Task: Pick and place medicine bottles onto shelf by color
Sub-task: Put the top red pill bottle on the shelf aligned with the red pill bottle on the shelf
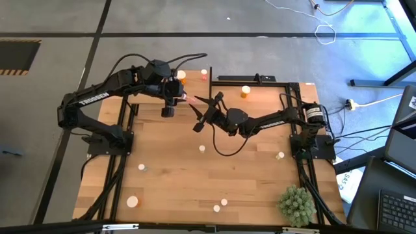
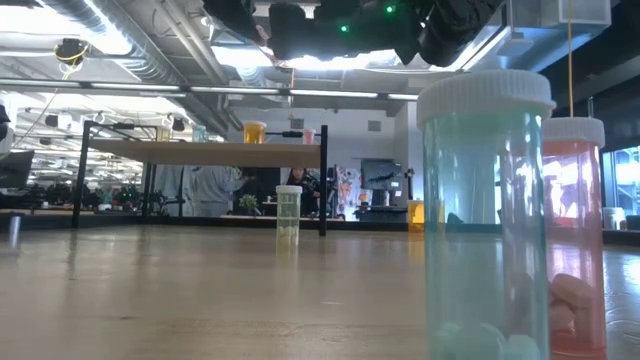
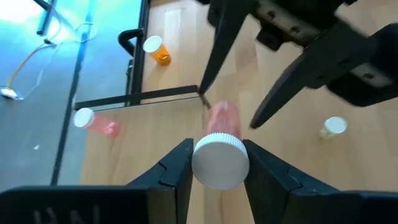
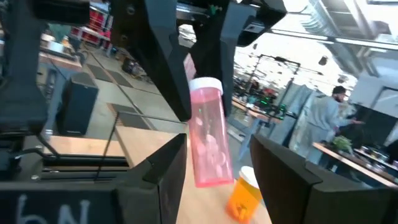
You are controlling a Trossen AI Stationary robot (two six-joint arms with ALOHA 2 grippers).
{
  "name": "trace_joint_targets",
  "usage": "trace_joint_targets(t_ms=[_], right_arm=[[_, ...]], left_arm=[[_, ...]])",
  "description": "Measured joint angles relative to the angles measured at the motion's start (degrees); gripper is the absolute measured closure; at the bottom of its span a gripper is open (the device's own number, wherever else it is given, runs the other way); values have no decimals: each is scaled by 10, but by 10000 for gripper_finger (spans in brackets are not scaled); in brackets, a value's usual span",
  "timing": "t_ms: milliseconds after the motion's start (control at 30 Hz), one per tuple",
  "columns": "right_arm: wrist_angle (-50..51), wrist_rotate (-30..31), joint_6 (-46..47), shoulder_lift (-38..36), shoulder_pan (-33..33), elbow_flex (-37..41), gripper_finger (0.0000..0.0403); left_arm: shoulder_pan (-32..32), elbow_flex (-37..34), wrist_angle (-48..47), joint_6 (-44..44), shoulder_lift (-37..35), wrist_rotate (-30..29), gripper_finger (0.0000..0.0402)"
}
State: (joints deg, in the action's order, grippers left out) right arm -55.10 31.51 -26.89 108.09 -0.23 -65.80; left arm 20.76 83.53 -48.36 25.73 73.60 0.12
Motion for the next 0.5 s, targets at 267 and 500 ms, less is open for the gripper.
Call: trace_joint_targets(t_ms=[267, 500], right_arm=[[20, 12, -8, -24, 5, 0, 224], [92, 42, -3, -71, 6, 0, 224]], left_arm=[[0, 0, 7, 8, 0, -9, 288], [9, 0, 15, 8, 0, -10, 288]])
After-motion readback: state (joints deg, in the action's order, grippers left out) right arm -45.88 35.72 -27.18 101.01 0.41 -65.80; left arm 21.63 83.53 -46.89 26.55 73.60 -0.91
